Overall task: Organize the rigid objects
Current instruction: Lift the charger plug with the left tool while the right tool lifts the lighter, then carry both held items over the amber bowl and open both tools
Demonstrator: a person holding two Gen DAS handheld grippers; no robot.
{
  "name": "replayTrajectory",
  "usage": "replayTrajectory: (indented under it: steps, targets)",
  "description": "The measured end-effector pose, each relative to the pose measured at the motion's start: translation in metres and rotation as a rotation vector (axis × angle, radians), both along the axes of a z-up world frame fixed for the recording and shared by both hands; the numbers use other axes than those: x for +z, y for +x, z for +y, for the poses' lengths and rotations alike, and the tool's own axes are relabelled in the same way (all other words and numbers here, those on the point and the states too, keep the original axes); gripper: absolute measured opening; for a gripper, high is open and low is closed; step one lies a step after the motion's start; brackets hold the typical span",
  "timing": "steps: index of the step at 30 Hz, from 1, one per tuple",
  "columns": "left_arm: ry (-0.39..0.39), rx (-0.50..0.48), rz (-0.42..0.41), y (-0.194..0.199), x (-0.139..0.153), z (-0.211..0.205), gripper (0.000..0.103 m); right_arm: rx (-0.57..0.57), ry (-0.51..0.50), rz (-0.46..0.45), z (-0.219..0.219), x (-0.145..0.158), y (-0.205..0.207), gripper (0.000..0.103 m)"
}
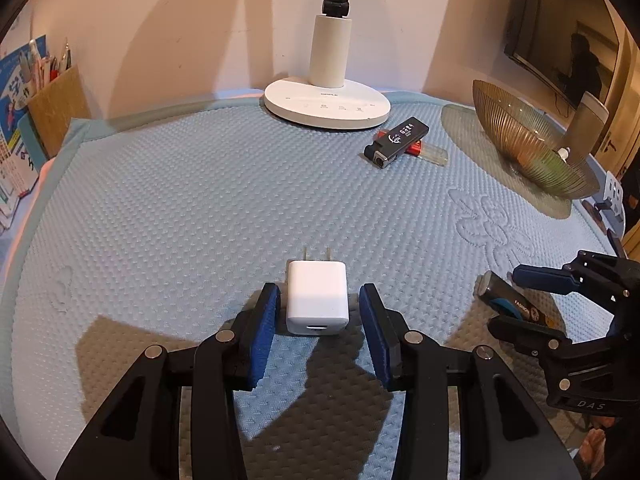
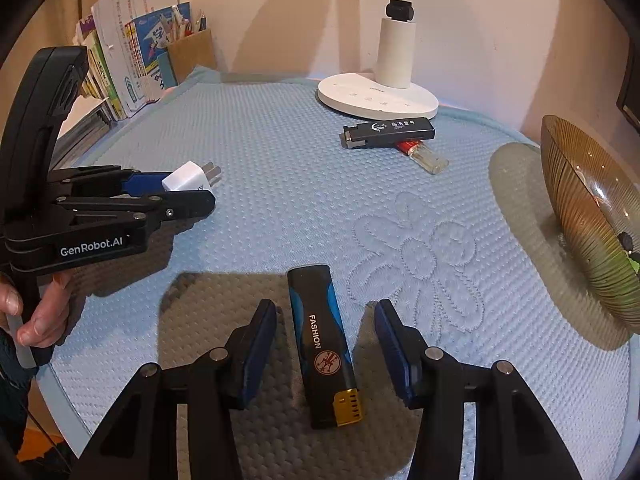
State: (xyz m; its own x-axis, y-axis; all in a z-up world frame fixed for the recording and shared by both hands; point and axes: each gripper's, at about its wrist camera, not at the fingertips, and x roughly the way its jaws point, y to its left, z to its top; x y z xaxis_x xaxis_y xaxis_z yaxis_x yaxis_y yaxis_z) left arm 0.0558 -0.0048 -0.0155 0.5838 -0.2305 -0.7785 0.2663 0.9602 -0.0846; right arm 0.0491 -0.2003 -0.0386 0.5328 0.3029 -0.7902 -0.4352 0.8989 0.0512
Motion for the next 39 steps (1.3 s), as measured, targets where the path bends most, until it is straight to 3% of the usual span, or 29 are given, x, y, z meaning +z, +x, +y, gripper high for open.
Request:
replayTrajectory:
  steps: [16,19,20,26,30,33,36,39]
  targets:
    - [0.017,0.004,0.0,0.001,-0.002,-0.001,0.039,-0.011,0.039,0.027,-0.007,0.003,-0.002,0.049]
    - [0.032,0.004,-0.004,0.003,-0.002,-0.004,0.037,-0.002,0.006,0.023,-0.002,0.005,-0.004,0.034]
    - [0.039,-0.001,-0.008,0.003,-0.002,-0.005,0.026,0.004,0.012,0.028,-0.002,0.005,-0.005,0.025]
    - [0.002,-0.012,-0.006,0.0,0.005,-0.004,0.024,0.029,0.039,0.061,-0.012,0.007,-0.021,0.022]
    - [-0.043,-0.037,-0.016,-0.002,0.02,-0.014,0.024,-0.021,0.126,0.061,-0.048,0.019,-0.036,0.022]
    - [-0.053,-0.085,-0.059,-0.002,0.043,-0.037,0.024,-0.117,0.181,0.005,-0.09,0.04,-0.047,0.022]
    - [-0.062,-0.128,-0.103,0.004,0.07,-0.069,0.024,-0.24,0.183,-0.091,-0.136,0.068,-0.057,0.022]
    - [-0.098,-0.198,-0.148,0.019,0.099,-0.111,0.024,-0.371,0.114,-0.196,-0.18,0.096,-0.053,0.022]
